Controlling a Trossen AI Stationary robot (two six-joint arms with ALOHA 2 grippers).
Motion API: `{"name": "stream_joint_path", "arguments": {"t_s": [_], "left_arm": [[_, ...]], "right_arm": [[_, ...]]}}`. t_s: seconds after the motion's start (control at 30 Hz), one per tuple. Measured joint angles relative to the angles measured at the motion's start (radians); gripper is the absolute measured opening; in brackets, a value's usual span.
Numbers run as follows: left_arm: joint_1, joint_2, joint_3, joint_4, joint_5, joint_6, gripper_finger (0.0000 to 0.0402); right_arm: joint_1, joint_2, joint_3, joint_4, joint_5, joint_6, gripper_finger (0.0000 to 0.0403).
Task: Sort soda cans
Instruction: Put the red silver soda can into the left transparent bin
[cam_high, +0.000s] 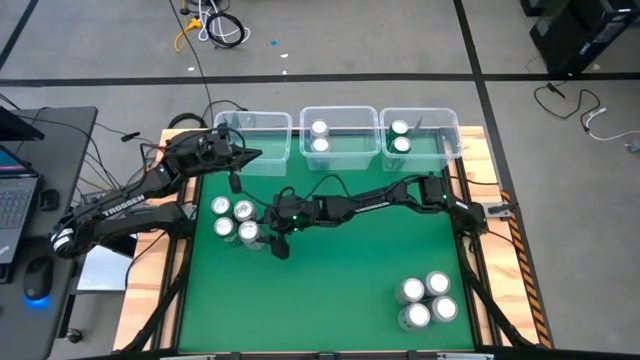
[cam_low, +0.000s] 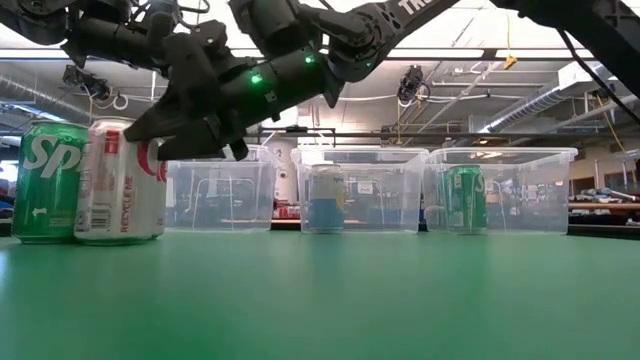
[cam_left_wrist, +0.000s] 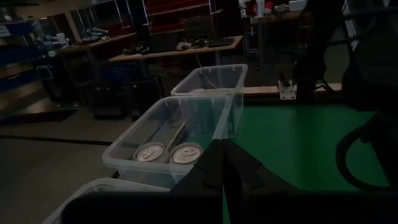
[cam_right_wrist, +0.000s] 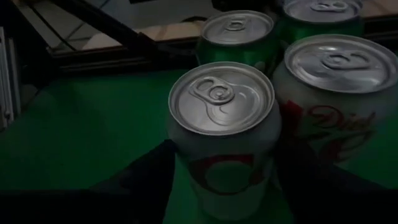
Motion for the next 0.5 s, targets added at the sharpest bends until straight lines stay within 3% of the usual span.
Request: {"name": "stream_joint_path", "arguments": {"t_s": [0.2,0.37,0.5], "left_arm": [[0.0,0.0,0.0,-0.012,0.0,0.0,0.0],[0.0,0.0,0.0,-0.045,0.0,0.0,0.0],[0.0,0.0,0.0,-0.05,0.002,0.0,0.0]], "right_arm": [[-0.023,-0.044,0.0,-0.127,-0.026,-0.009,0.0217],[-0.036,-0.095,-0.001,-0.329,-0.027,-0.048,0.0216],[-0.037,-0.13,-0.002,-0.354,-0.027,-0.053,0.0223]]}}
